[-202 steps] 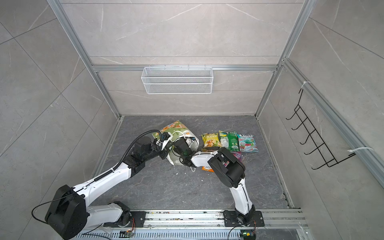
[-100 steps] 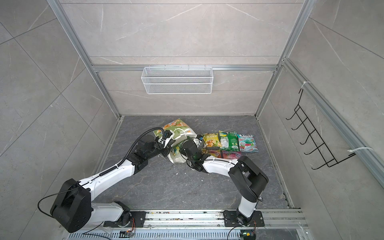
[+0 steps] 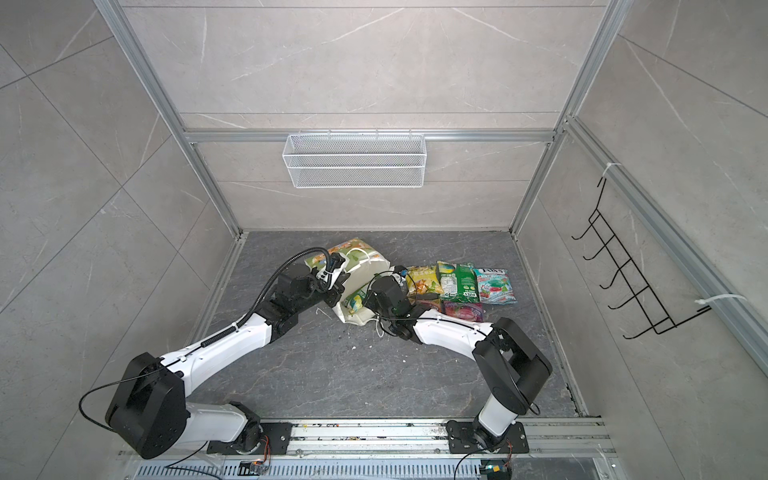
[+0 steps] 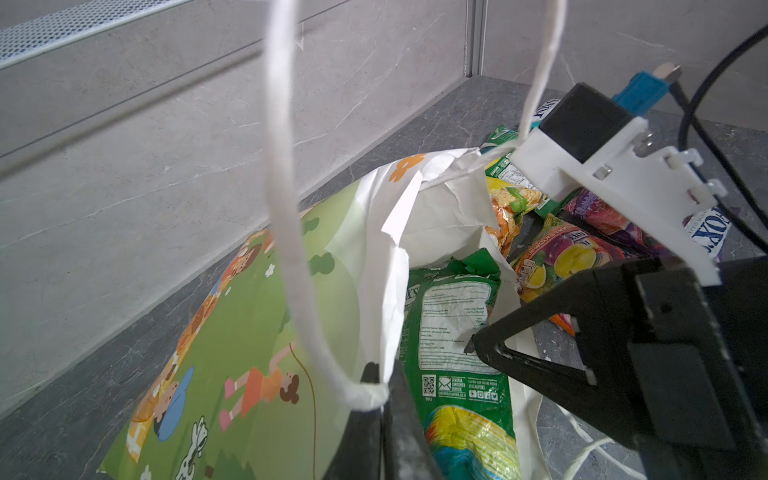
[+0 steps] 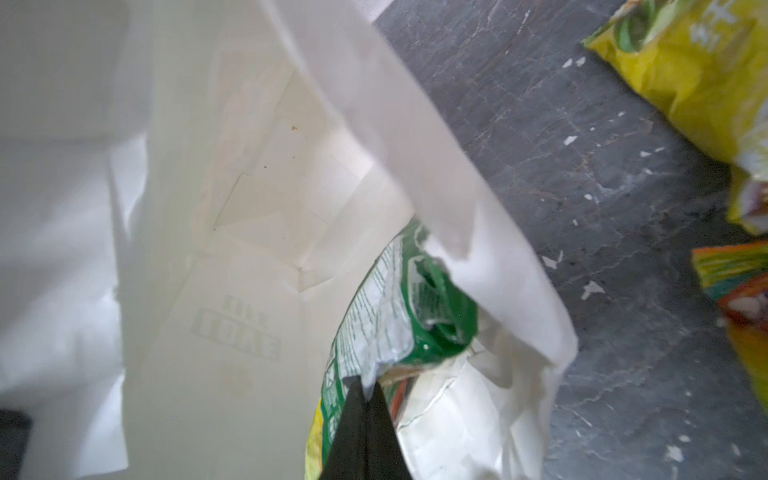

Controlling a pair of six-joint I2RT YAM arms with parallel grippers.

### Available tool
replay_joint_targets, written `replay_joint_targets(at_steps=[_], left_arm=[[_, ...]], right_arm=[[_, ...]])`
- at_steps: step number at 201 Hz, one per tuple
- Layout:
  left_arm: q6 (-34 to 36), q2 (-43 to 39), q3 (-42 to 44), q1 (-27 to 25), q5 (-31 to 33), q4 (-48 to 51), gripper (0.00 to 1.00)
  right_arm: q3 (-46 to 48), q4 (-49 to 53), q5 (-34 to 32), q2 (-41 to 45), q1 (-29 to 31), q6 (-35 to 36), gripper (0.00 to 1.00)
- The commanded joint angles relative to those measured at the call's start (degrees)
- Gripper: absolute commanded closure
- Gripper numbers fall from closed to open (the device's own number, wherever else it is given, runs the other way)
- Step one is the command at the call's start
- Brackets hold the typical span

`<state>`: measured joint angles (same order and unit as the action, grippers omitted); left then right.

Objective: Take the snacks out of the paper bag
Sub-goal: 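Lift the green pack out with the right gripper while the left tilts the bag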

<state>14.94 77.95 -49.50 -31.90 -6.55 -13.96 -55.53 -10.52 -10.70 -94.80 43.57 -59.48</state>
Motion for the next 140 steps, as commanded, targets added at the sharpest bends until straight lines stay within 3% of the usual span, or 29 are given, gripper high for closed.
replay_joint_targets(at_steps=[1, 55, 110, 140], left_arm=[[-0.9, -0.3, -1.8, 0.1, 2.2, -0.5, 1.00], [-1.7, 1.2, -3.4, 0.1, 4.0, 1.0, 1.00], [-1.9, 0.5, -3.3, 0.1, 3.3, 1.0, 1.00], [-1.8, 0.3, -3.6, 0.1, 3.3, 1.2, 1.00]], right_arm=[[0.8, 1.3, 1.8, -0.1, -0.5, -0.5, 1.00], [-4.3, 3.2, 9.7, -0.6, -1.2, 7.0, 1.00], [-5.7, 7.4, 12.5, -5.1, -2.0, 4.9, 1.00], [-5.8, 7.5, 13.5, -7.1, -2.3, 3.1, 0.85]])
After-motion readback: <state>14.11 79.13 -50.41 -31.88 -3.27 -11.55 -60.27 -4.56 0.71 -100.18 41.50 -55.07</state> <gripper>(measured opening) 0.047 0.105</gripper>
